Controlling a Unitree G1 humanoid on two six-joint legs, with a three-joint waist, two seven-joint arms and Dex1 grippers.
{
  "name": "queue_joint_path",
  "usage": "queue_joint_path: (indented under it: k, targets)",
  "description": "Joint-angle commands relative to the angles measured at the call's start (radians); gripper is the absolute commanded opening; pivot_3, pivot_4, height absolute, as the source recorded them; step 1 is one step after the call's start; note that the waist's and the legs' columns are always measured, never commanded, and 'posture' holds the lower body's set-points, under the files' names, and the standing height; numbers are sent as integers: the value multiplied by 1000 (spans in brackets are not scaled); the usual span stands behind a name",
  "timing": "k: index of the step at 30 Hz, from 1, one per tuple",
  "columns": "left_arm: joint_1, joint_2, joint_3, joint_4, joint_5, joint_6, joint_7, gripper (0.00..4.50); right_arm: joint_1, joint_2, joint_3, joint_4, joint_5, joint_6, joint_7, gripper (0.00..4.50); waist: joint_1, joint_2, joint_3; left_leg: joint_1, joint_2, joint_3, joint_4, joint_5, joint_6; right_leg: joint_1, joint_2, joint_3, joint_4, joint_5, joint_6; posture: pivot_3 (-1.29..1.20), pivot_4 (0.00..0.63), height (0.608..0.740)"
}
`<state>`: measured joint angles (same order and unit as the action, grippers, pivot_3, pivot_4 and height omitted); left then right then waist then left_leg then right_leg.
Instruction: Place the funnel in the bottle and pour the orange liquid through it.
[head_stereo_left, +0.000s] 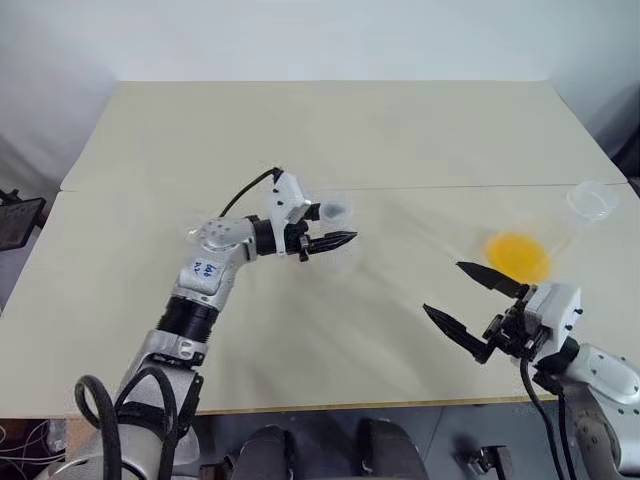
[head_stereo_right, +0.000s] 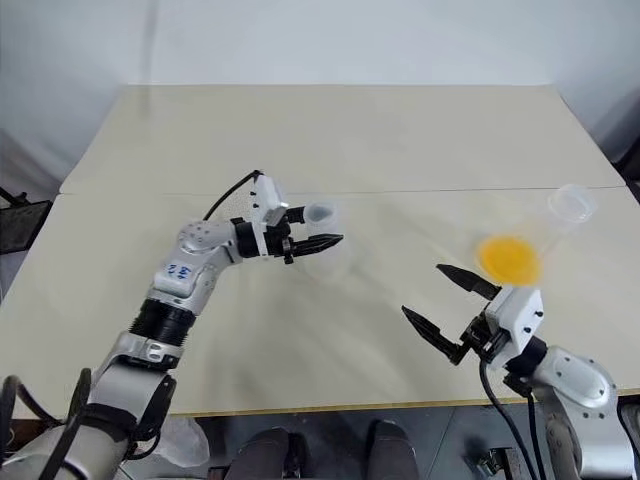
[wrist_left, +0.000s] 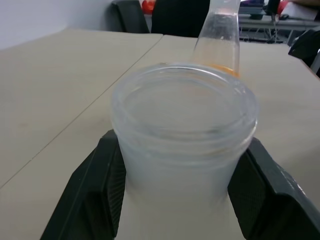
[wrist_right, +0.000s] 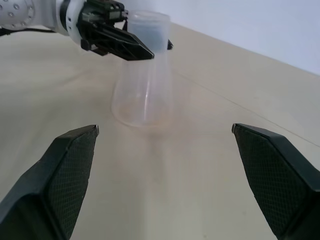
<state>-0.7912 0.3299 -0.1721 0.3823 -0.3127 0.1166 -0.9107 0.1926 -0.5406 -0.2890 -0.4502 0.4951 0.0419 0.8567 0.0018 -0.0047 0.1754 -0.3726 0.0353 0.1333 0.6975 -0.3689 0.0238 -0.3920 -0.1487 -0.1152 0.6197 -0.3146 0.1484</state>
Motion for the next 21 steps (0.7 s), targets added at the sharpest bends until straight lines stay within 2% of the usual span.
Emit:
queue_joint_path:
  k: [1, 6, 7, 15, 21]
  targets:
    - [-18, -2, 26, 8, 22, -36, -9, 2764, 17, 9, -15, -54, 8, -13, -33, 4500, 2, 0, 0, 0, 0, 0, 0, 0, 0, 0, 0, 0, 0, 0, 0, 0, 150, 740]
    - [17, 16, 31, -40, 12, -25, -50, 4358, -5, 9, 15, -35, 7, -18, -42, 4500, 3, 0, 0, 0, 0, 0, 1, 0, 1, 0, 0, 0, 1, 0, 0, 0, 150, 740]
    - [28, 20, 38, -60, -2, -10, -61, 4458, -17, 7, 20, -26, 8, -18, -40, 4500, 3, 0, 0, 0, 0, 0, 1, 0, 1, 0, 0, 0, 1, 0, 0, 0, 150, 740]
    - [98, 69, 106, -155, -30, 7, -85, 4458, -111, -8, 46, 46, 12, -18, -6, 4500, 4, 0, 0, 0, 0, -3, 2, 0, 1, 0, 0, 0, 1, 0, 0, 0, 150, 740]
    - [219, 135, 239, -292, -79, 22, -45, 4458, -199, -4, 90, 117, 11, -14, 38, 4500, 0, 0, 0, 0, 0, -10, 2, 0, 1, 0, 0, 0, 2, 0, 0, 0, 150, 740]
